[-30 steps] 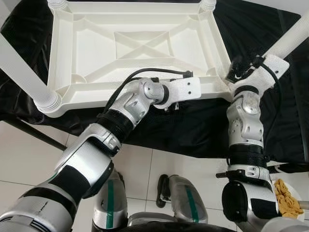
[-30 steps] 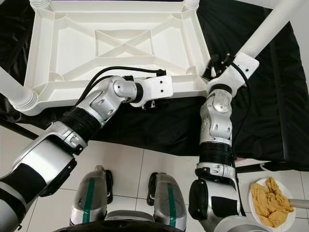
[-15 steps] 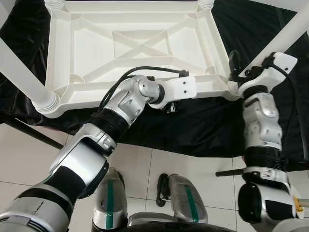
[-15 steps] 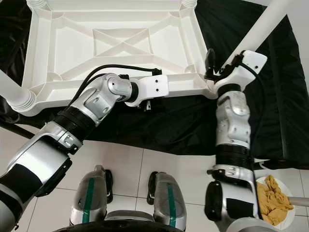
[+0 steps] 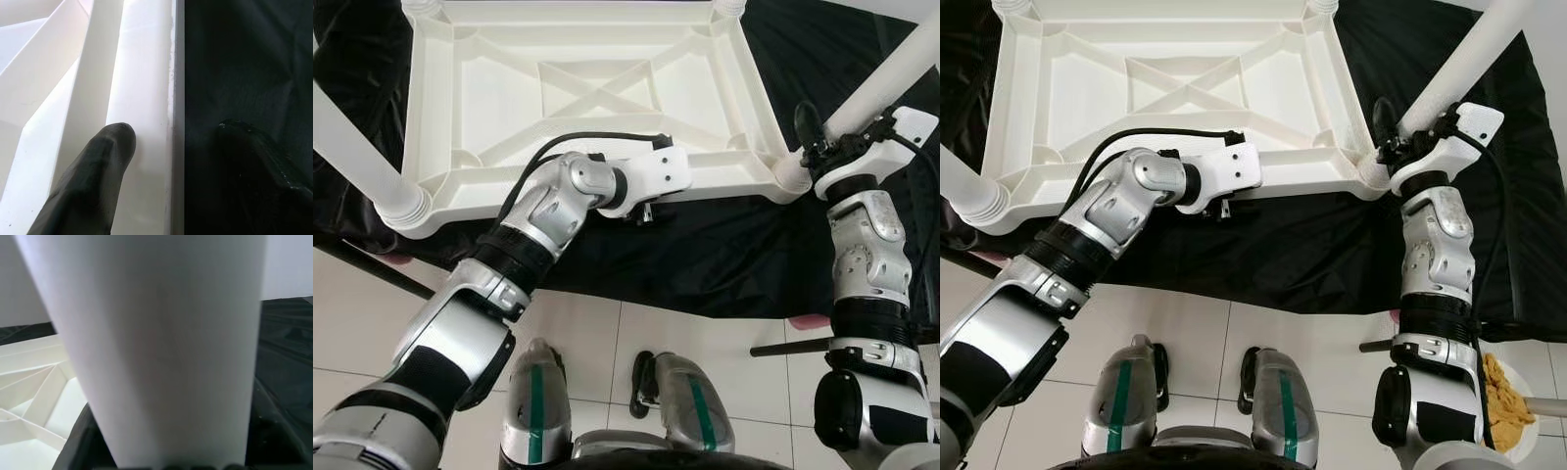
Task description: Building children table
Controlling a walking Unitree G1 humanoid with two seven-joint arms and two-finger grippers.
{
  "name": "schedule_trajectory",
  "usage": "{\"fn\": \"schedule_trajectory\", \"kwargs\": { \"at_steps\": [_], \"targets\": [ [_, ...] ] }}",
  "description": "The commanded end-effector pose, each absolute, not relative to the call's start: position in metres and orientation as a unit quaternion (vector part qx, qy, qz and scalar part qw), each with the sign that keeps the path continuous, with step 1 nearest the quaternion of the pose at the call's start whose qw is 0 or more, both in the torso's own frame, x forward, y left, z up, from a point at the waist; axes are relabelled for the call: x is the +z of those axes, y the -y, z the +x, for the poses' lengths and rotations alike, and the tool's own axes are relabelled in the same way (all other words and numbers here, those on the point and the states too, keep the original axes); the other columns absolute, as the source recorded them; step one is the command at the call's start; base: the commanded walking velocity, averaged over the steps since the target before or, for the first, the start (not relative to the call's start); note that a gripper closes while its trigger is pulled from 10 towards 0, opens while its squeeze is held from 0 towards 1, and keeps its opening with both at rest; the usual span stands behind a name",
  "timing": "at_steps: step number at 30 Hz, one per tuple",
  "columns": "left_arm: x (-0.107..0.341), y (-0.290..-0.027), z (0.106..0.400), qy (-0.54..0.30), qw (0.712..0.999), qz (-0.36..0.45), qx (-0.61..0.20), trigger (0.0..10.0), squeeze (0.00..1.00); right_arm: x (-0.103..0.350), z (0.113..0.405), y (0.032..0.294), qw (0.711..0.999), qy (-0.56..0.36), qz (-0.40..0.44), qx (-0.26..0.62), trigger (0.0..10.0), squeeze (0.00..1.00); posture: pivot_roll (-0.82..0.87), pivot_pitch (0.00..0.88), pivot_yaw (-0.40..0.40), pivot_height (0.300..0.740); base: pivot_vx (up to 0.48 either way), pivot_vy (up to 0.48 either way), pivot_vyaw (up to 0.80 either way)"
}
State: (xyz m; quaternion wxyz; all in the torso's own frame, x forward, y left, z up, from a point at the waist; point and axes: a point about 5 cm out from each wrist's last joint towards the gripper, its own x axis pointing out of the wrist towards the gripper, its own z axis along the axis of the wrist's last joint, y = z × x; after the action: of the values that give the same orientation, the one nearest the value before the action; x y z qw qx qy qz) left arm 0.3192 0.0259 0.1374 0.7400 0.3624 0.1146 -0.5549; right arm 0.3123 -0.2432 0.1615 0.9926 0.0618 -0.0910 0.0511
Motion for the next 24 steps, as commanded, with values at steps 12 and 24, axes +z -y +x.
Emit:
{"fn": "schedule_trajectory", "kwargs": {
  "at_steps": [12,24],
  "targets": [
    [0.137,-0.066,0.323,-0.135,0.762,0.404,-0.487,10.0,0.0,0.162,0.31,0.247,0.992,0.091,0.054,0.074,10.0,0.0,0.07,0.056,-0.061,0.74,0.0,0.0,0.0],
    [0.173,-0.081,0.32,-0.084,0.813,0.33,-0.472,10.0,0.78,0.158,0.309,0.246,0.992,0.087,0.053,0.08,10.0,0.0,0.08,0.077,-0.069,0.74,0.0,0.0,0.0]
  ]
}}
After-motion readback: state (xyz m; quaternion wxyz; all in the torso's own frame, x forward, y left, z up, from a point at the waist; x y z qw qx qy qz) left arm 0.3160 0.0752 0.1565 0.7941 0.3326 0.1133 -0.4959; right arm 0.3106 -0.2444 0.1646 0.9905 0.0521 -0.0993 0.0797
